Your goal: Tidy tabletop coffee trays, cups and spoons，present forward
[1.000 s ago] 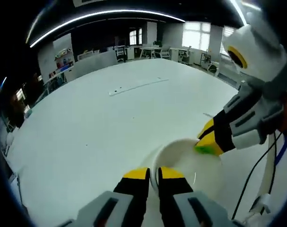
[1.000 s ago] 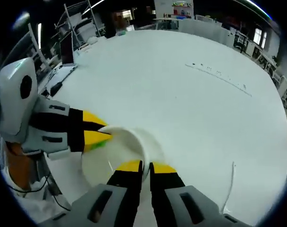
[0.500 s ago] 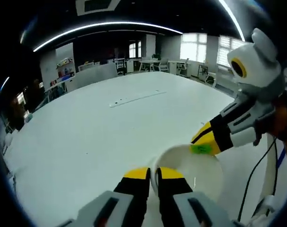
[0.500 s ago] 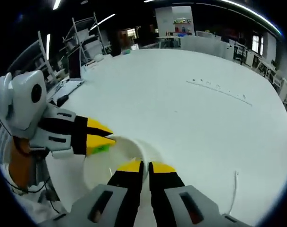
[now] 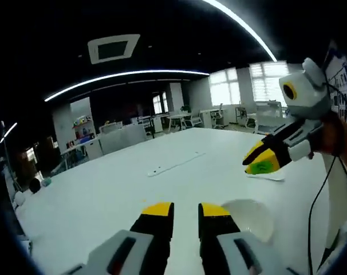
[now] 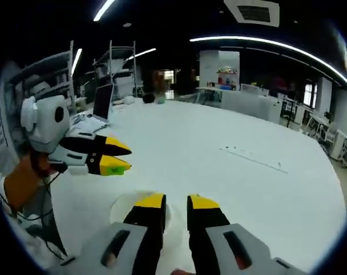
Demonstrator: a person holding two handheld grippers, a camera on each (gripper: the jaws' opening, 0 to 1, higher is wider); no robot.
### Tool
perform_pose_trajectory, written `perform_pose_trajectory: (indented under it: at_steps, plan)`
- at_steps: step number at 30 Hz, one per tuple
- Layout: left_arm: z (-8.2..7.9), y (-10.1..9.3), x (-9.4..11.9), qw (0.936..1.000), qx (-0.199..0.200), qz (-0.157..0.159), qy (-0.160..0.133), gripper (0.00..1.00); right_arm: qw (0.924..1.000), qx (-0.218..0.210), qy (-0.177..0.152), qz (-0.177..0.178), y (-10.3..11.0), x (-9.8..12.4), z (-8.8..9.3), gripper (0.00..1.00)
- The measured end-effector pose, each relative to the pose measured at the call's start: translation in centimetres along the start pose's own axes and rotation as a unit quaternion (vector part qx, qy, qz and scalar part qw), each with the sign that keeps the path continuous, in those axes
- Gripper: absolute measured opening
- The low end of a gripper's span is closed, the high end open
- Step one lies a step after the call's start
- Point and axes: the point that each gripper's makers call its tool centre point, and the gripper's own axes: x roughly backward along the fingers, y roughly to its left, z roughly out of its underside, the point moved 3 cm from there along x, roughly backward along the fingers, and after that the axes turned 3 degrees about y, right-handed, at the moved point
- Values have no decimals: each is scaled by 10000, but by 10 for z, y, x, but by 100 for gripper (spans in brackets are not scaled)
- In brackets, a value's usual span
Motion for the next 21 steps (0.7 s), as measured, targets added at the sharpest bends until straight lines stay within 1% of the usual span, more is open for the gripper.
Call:
perform_pose_trajectory:
  at_steps: [1,2,3,4,5,6,7,8,9,10,11,12,13,14,16,17,19,21]
  plan:
    - [-5,2,6,9998,-39,-36,-176,19,9999,-15,-106,2,0,8,-3,16]
    - [-6,4,12,9997,36,-81,-212,19,9998,-11,-199,36,-1,15,-7,17]
    - [-10,13,15,9994,83,-135,-296,19,9990,19,-434,117,-4,26,-15,17]
    - [-15,18,18,9988,55,-178,-451,19,9988,85,-459,126,-6,33,-16,18]
    - [-18,19,25,9982,87,-235,-538,19,9982,114,-566,177,-8,40,-20,18]
    - [-20,21,32,9978,34,-294,-592,19,9970,150,-712,257,-11,47,-24,18]
    - [-21,22,38,9974,-39,-367,-619,19,9957,281,-833,307,-13,53,-27,19]
    - [-24,27,44,9959,-135,-532,-714,19,9953,334,-843,331,-15,62,-27,20]
    - [-29,36,45,9944,-221,-606,-839,19,9947,380,-877,380,-17,69,-28,22]
    - [-30,40,46,9940,-182,-634,-868,19,9932,453,-979,440,-21,75,-30,23]
    - [-31,42,50,9941,-122,-620,-884,19,9929,452,-1000,464,-23,82,-28,25]
    - [-31,43,53,9934,-145,-637,-943,19,9924,459,-1039,483,-25,86,-28,26]
    - [-31,45,60,9926,-181,-690,-980,19,9901,512,-1163,595,-31,96,-28,27]
    - [-31,47,67,9916,-187,-735,-1044,19,9894,498,-1194,662,-33,104,-25,28]
    - [-30,50,83,9898,-139,-786,-1181,19,9851,588,-1434,749,-38,118,-24,28]
    - [-28,52,89,9889,-127,-822,-1229,19,9825,538,-1573,842,-41,126,-23,28]
    - [-27,55,99,9847,-168,-967,-1440,20,9767,555,-1820,994,-49,139,-18,29]
    - [-20,56,107,9832,-76,-1034,-1503,20,9735,549,-1918,1114,-55,149,-11,31]
